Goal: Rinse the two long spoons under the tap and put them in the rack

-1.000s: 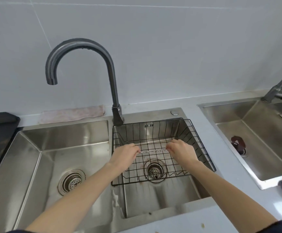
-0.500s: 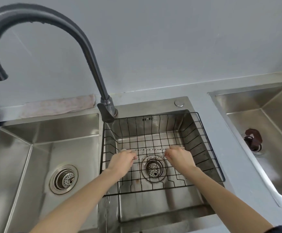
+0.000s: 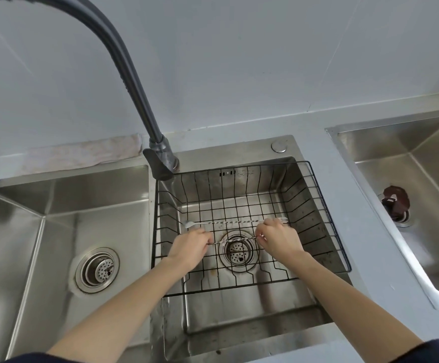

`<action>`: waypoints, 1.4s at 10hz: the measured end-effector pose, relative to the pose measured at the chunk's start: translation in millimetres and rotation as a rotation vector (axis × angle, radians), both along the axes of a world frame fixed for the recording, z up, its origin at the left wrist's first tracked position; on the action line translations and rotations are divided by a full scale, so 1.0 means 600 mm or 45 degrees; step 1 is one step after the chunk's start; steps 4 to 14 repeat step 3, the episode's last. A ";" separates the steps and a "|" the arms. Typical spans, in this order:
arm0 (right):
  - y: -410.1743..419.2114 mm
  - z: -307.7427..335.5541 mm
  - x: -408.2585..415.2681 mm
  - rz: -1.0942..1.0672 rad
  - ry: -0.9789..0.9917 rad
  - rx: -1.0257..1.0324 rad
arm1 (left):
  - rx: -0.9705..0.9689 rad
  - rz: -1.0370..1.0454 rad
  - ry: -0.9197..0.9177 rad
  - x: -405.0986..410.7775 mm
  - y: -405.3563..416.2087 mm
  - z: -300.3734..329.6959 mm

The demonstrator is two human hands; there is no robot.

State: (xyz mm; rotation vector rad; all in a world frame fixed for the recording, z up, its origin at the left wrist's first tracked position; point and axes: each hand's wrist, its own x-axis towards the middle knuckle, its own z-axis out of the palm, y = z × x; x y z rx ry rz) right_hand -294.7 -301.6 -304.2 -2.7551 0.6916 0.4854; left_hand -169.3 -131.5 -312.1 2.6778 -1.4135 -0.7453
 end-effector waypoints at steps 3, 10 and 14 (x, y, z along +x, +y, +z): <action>0.007 0.021 -0.002 0.007 -0.008 -0.043 | -0.062 0.020 -0.082 0.008 0.008 0.028; 0.007 0.021 -0.002 0.007 -0.008 -0.043 | -0.062 0.020 -0.082 0.008 0.008 0.028; 0.007 0.021 -0.002 0.007 -0.008 -0.043 | -0.062 0.020 -0.082 0.008 0.008 0.028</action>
